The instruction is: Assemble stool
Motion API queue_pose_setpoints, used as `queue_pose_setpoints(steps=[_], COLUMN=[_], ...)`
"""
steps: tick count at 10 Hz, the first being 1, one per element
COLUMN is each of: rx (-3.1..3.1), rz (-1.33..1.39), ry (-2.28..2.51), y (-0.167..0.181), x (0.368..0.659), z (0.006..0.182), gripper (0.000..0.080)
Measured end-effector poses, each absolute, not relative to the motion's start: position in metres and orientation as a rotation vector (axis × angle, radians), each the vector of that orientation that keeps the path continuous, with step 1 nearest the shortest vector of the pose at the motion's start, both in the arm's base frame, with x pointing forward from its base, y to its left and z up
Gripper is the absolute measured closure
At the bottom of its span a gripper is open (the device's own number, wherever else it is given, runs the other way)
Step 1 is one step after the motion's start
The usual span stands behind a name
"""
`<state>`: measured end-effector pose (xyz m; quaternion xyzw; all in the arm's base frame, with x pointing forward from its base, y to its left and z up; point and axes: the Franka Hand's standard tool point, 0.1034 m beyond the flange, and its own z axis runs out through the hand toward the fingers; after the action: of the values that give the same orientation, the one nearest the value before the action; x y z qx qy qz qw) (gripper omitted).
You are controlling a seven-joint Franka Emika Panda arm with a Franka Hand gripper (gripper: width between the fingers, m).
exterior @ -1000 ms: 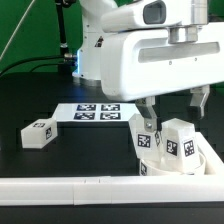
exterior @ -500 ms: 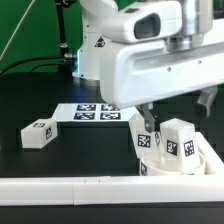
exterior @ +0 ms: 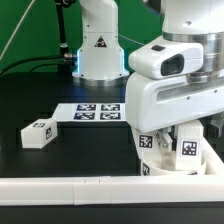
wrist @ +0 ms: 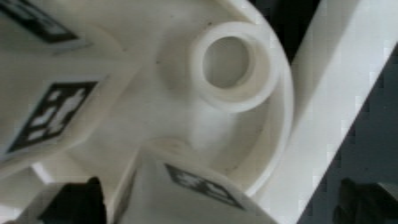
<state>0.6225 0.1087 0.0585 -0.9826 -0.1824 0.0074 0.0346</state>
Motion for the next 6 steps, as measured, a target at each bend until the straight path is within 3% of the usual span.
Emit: queue_pose_setpoints(steps=[4,6], rx=[-3.042,-3.044], rz=[-0.036,-0.041], ry=[-0.439,-0.431], y=[0.108,0.107], x=[0.640,0.641], z=[0.075,0.075], gripper=[0.0151,0.0155])
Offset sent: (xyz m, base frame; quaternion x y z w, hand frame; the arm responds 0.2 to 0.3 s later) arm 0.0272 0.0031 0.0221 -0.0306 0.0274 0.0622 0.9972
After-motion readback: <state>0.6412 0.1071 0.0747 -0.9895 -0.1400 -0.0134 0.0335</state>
